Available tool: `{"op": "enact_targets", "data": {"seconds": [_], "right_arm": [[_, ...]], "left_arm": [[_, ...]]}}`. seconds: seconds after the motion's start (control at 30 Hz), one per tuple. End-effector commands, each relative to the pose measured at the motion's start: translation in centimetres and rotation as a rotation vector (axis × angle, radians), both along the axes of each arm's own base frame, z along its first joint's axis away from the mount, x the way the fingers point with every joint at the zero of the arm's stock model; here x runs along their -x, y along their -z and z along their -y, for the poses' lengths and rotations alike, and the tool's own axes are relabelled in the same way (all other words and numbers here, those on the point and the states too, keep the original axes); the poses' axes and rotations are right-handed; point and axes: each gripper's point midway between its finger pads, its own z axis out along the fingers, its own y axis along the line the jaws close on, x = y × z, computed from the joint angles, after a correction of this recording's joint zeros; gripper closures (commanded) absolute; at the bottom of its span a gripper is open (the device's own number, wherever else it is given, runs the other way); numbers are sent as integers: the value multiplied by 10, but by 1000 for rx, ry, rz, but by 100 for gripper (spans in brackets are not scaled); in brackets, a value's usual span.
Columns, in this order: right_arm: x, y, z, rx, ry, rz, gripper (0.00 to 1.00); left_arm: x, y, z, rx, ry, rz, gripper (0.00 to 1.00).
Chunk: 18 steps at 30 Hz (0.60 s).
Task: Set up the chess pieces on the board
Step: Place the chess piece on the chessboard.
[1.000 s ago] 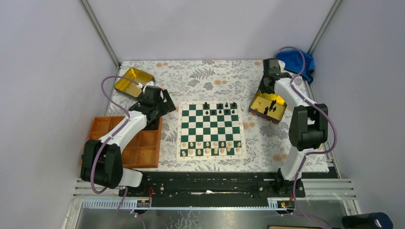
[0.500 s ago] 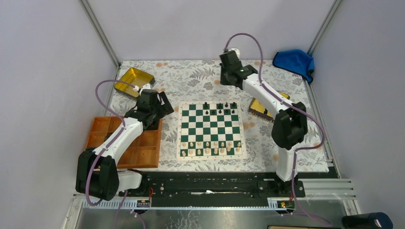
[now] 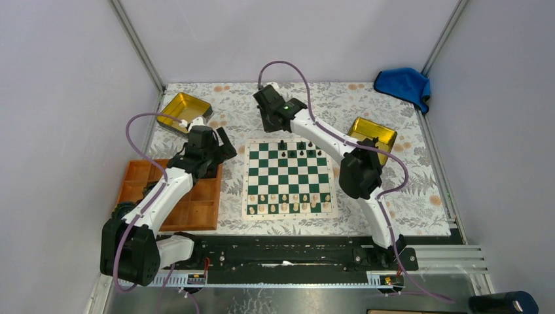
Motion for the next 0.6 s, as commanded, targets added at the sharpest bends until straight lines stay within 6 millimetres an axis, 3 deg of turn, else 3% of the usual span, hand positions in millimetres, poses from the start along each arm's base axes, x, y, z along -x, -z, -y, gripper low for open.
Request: {"op": "enact_targets", "data": {"seconds": [0.0,0.57], "right_arm": [[5,-2,-11,35,-36,8,100],[12,62,-12,114,-62,-60,100]], "left_arm": [[6,3,0,-1,18,4,1],[7,14,-3,-15,10,-22,1]]}}
